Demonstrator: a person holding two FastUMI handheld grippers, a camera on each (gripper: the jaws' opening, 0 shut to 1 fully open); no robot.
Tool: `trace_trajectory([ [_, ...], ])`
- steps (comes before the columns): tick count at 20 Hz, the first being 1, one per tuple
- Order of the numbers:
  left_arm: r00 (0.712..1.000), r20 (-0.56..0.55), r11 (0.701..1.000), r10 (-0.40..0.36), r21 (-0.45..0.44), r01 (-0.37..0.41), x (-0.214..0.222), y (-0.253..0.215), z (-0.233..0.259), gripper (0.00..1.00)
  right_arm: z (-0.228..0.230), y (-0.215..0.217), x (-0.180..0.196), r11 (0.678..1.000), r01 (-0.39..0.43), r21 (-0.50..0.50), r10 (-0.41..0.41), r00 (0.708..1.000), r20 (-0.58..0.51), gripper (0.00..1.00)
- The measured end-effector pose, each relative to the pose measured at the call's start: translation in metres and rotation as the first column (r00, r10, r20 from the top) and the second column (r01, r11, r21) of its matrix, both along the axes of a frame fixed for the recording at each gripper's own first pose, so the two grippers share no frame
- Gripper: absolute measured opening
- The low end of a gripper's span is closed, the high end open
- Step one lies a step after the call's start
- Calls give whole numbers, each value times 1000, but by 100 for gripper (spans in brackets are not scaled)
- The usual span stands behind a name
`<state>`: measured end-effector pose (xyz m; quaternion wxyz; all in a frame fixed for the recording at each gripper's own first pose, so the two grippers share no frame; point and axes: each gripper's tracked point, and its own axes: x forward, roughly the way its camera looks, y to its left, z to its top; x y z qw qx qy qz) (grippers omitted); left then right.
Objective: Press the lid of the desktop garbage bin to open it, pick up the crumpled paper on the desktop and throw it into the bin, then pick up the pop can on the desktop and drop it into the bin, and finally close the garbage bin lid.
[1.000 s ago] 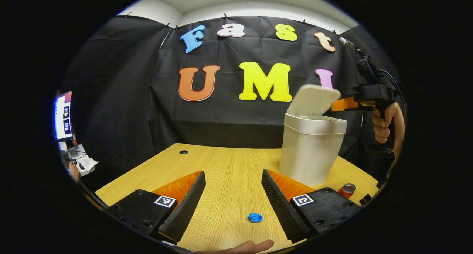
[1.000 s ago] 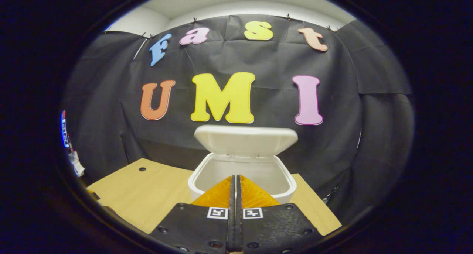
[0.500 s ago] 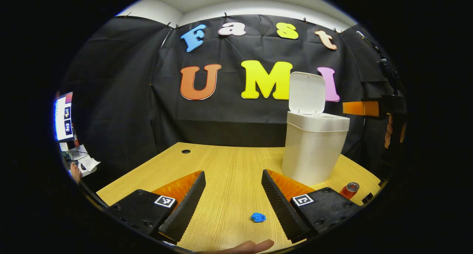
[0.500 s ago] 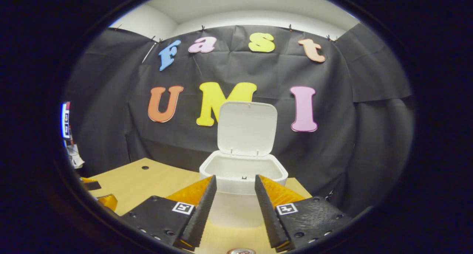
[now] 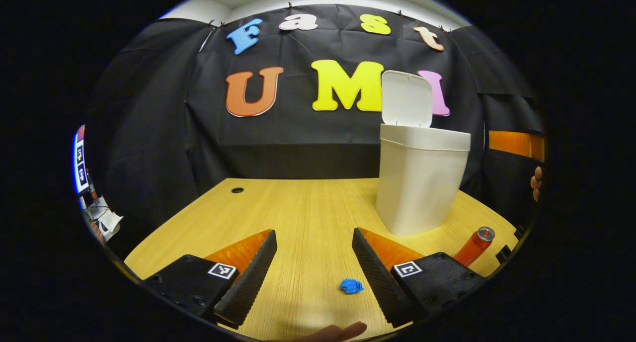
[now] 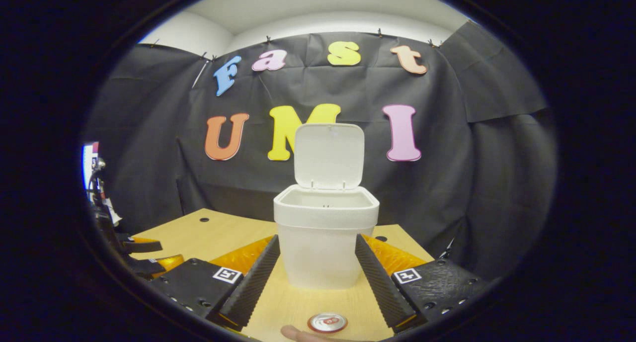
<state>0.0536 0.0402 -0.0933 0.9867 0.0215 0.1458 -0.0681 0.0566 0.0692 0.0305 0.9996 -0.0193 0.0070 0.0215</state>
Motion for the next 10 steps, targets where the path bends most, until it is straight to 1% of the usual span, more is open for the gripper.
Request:
trace_trajectory([
  [2,992,-88,995,-91,42,95,0,-13,-31,99,-7,-1,-14,1000,-10,17,10,1000,11,94],
  [4,970,-165,974,-181,108,200,-8,-27,-57,98,-15,-3,-25,1000,-4,1,4,1000,26,95],
  [5,957,-195,961,-212,134,240,-10,-32,-66,94,-19,-3,-30,1000,-2,-11,2,999,34,95],
  [6,944,-233,951,-233,151,272,-11,-35,-77,89,-25,-4,-36,1000,-2,-18,2,999,43,96],
  [7,928,-277,942,-249,152,298,-14,-38,-89,80,-32,-4,-42,1000,-7,-12,8,999,46,95],
  [8,914,-315,938,-257,146,314,-12,-40,-101,75,-43,-1,-46,1000,-23,-2,23,999,37,95],
  [9,899,-352,938,-260,130,322,-9,-43,-112,72,-56,1,-48,999,-39,14,39,999,16,93],
  [10,888,-386,942,-251,112,315,-6,-43,-121,71,-73,3,-49,998,-51,26,52,999,-16,94],
])
